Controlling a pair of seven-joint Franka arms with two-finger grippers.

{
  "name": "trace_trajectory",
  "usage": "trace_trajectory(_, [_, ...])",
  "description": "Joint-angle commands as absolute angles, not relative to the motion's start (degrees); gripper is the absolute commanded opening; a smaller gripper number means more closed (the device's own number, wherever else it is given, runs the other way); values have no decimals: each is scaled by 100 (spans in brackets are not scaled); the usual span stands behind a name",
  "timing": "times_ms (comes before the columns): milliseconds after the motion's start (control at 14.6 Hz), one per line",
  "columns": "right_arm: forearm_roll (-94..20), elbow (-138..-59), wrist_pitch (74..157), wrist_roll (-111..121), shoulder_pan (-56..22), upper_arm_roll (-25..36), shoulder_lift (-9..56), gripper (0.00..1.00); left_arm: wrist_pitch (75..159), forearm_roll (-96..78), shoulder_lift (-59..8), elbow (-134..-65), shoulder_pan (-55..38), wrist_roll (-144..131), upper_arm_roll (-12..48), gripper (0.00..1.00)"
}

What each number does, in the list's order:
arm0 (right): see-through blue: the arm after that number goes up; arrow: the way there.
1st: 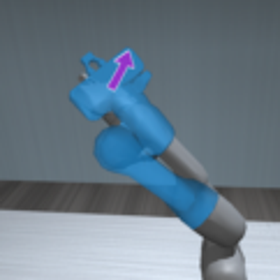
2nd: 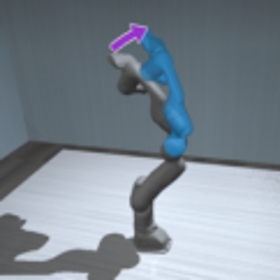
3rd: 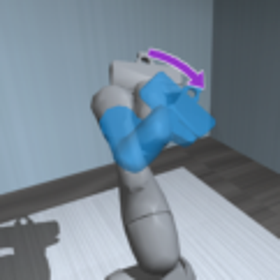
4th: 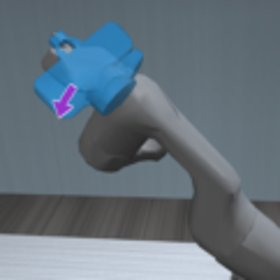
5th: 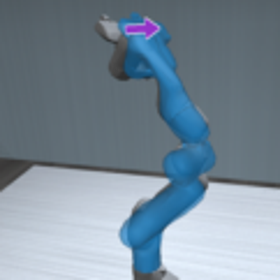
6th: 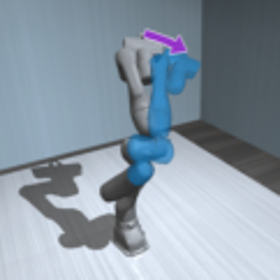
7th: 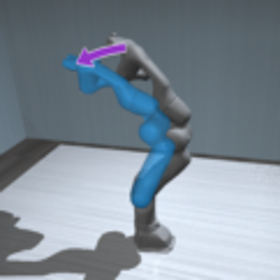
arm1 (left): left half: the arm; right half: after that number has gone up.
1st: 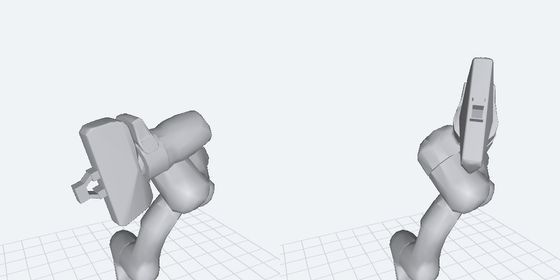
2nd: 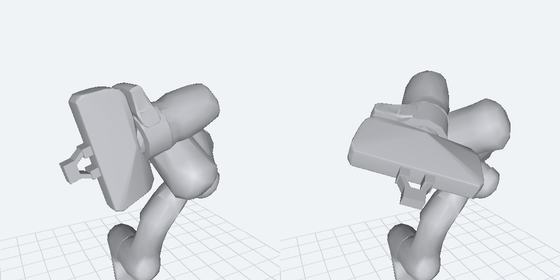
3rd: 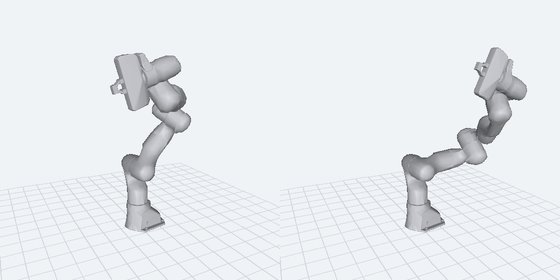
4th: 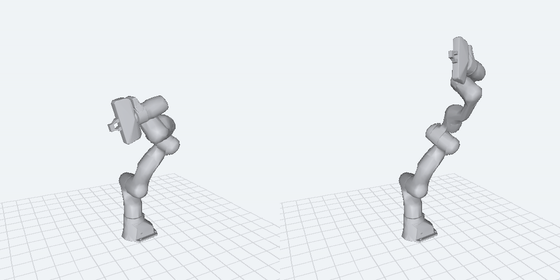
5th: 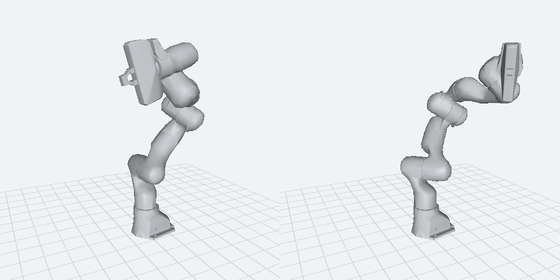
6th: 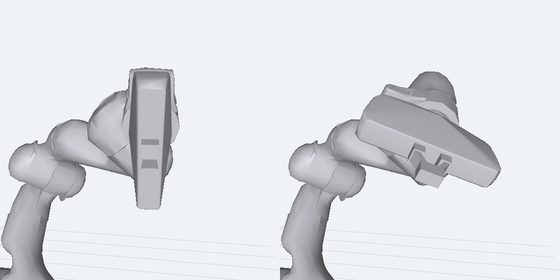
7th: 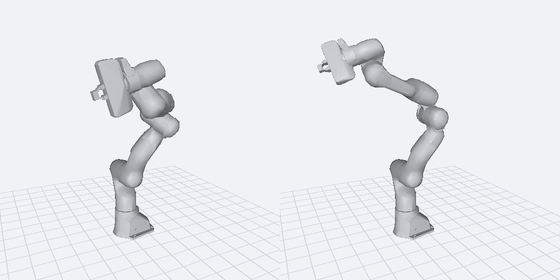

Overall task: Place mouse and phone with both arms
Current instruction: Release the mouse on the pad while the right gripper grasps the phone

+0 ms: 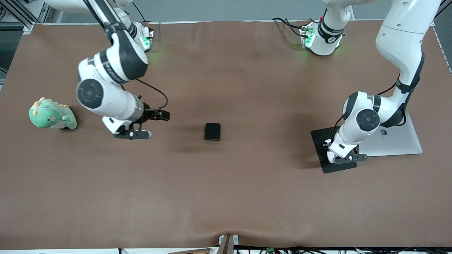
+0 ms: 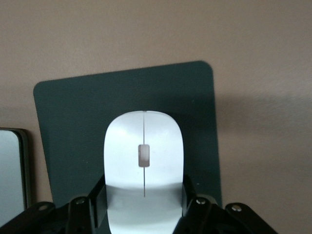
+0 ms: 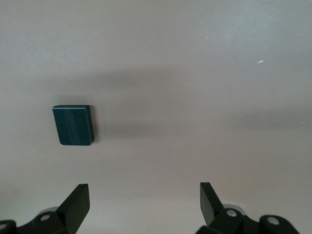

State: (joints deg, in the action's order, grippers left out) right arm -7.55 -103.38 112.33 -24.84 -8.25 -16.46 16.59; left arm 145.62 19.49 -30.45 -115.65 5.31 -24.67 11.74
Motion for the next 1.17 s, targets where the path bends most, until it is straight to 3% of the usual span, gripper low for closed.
trace_trajectory(0, [-651,-10266,11556,-3005,-1177,-1635,1897,100,14756,2127,-3050,-11680,650,-2435,1239,25])
trace_trajectory(137, [-650,-10266,11803,-3023,-1256,-1635,2038,100,15002,2136,-3093,-11829,659,-2435,1239,28])
trace_trajectory(206, [-642,-10266,11821,-3023,-1344,-1635,2083,100,15020,2127,-3111,-11839,659,-2426,1231,39])
trace_trajectory(274, [-581,-10266,11830,-3023,-1380,-1626,2144,100,15021,2127,-3103,-11839,668,-2426,1239,55])
trace_trajectory(343, [-528,-10266,11891,-3023,-1389,-1635,2214,100,15021,2127,-3103,-11830,659,-2434,1239,89])
trace_trajectory(412, [-527,-10266,12022,-3032,-1415,-1635,2293,100,15021,2127,-3068,-11830,659,-2443,1239,100])
trace_trajectory(755, [-220,-10248,12568,-3674,-1714,-1635,2663,100,14854,2118,-2331,-11725,642,-2461,1266,100])
trace_trajectory(1097, [-202,-10196,13227,-3964,-1986,-1626,3085,100,14108,1891,-1260,-11514,677,-2443,1275,100])
